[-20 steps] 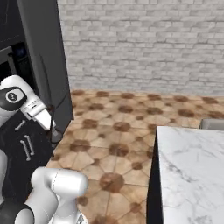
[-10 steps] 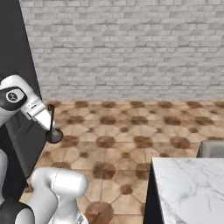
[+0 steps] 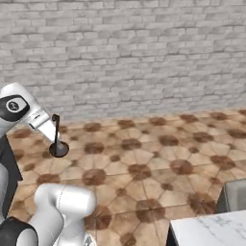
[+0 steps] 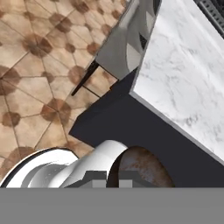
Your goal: Open the cabinet and move the ladle to the pot. Then close the cabinet.
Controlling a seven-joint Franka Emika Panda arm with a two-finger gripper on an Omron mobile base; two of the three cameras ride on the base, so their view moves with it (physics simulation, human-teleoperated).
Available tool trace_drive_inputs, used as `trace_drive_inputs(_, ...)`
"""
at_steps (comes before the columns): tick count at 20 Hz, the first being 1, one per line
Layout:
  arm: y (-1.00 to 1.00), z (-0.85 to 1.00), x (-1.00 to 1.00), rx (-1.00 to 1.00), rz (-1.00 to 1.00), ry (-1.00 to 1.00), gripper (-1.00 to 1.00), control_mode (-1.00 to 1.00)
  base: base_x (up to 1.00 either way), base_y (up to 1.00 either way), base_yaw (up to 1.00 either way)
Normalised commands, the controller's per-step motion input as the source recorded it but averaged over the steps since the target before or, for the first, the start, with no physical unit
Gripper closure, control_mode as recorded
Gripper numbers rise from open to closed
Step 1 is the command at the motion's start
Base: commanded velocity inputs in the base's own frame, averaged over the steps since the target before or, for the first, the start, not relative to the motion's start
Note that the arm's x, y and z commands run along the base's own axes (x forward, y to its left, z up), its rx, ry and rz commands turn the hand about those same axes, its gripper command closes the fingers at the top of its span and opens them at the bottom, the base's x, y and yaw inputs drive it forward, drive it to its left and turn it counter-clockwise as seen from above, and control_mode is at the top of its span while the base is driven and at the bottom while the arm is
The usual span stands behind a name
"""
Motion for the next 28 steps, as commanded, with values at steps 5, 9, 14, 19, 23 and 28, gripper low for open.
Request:
trace_drive_inputs(5, 0.00, 0.00, 0.00, 0.00, 0.00, 0.00, 1.00, 1.00, 0.86, 0.19, -0.41)
trace_drive_inputs(9, 0.00, 0.00, 0.00, 0.00, 0.00, 0.00, 1.00, 1.00, 0.92, 0.15, -0.43)
trace_drive_inputs(14, 0.00, 0.00, 0.00, 0.00, 0.00, 0.00, 1.00, 1.00, 0.92, 0.04, -0.45)
trace_drive_inputs(19, 0.00, 0.00, 0.00, 0.00, 0.00, 0.00, 1.00, 1.00, 0.92, 0.00, -0.46)
trace_drive_inputs(23, 0.00, 0.00, 0.00, 0.00, 0.00, 0.00, 1.00, 1.00, 0.91, 0.00, -0.47)
trace_drive_inputs(28, 0.00, 0.00, 0.00, 0.00, 0.00, 0.00, 1.00, 1.00, 0.97, 0.00, -0.45)
